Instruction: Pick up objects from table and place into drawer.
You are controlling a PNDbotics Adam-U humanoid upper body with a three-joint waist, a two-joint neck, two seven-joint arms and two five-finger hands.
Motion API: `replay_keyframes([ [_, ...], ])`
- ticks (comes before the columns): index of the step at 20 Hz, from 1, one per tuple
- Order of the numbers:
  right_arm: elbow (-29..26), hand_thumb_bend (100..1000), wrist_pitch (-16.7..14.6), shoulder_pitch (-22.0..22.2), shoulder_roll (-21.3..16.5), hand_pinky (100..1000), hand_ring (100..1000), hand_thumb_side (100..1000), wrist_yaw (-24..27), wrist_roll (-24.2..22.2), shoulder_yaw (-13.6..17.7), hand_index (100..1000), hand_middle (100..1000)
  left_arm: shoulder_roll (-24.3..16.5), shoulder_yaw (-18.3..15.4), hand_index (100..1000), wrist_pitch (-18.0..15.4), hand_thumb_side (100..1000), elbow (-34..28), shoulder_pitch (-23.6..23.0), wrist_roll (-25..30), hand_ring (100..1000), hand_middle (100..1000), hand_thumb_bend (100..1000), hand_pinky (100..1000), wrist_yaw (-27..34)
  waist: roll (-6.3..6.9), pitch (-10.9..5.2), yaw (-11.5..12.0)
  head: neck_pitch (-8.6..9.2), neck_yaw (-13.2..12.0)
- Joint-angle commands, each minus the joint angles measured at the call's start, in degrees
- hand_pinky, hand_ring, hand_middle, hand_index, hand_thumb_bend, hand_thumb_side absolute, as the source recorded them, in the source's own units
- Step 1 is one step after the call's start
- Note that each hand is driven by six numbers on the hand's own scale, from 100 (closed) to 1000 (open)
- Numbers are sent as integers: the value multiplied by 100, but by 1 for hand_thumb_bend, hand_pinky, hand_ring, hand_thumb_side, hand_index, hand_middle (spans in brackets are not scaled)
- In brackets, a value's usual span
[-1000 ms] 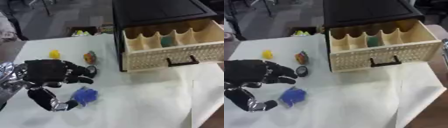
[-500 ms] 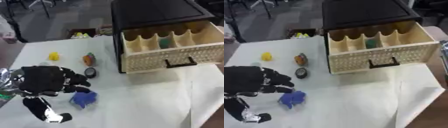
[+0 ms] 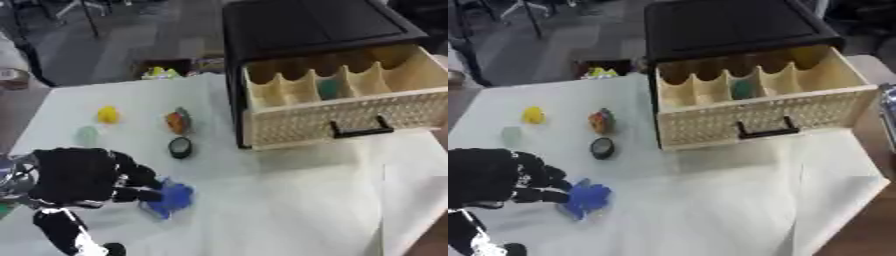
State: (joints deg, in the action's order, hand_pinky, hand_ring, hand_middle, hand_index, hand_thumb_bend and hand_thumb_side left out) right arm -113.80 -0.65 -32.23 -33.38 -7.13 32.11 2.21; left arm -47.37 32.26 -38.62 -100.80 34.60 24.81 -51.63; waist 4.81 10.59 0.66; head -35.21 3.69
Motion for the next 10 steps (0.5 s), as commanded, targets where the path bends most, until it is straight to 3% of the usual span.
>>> replay_keyframes([
  [1,-79,105,8,-65,-73,392,543,609,30,10,73,702,491,-237,-110,1000,-1334,1000,51,-4,1130,889,861,384,745,-244,-26,-89,-2,41,15],
  [10,-79,106,12,-59,-52,390,542,610,37,-2,80,700,489,-235,-101,1000,-1334,901,248,-142,267,909,909,340,743,-1070,-48,-82,-4,48,-1],
])
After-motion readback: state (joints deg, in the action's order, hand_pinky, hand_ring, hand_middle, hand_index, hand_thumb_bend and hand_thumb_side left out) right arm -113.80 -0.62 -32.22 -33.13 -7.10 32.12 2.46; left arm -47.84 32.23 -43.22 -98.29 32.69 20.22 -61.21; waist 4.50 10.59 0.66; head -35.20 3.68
